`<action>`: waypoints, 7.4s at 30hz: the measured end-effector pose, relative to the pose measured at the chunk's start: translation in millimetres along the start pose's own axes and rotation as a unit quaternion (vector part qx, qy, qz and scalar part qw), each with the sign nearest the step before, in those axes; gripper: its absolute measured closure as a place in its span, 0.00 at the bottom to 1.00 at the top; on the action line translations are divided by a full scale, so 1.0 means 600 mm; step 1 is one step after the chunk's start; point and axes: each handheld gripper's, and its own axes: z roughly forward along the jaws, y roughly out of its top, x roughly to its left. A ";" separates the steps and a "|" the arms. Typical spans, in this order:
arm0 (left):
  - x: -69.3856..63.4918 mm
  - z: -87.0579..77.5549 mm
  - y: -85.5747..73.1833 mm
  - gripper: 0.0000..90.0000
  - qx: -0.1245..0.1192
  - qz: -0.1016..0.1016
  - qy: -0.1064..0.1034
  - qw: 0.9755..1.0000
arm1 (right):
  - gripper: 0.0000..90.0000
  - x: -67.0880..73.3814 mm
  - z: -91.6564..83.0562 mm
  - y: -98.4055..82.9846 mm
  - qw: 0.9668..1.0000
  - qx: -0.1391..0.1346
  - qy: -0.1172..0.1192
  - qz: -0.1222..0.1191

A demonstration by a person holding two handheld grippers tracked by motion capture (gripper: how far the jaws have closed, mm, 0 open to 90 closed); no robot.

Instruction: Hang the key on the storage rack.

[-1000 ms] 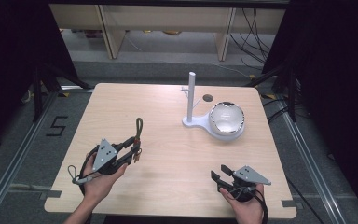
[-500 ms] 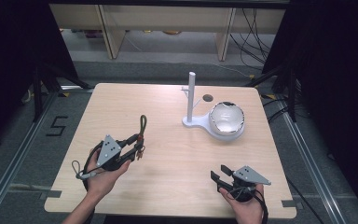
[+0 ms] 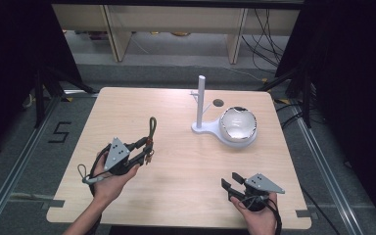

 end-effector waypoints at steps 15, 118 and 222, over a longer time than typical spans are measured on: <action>-0.004 0.022 0.010 0.77 -0.002 0.002 -0.005 1.000 | 0.56 -0.001 -0.001 0.000 1.000 -0.003 0.003 0.005; 0.001 0.113 0.047 0.77 0.011 -0.005 -0.005 1.000 | 0.55 -0.007 -0.013 0.006 1.000 -0.010 -0.013 -0.001; -0.010 0.224 0.075 0.77 0.041 -0.025 -0.005 0.999 | 0.55 -0.017 -0.019 0.004 1.000 -0.016 -0.016 0.007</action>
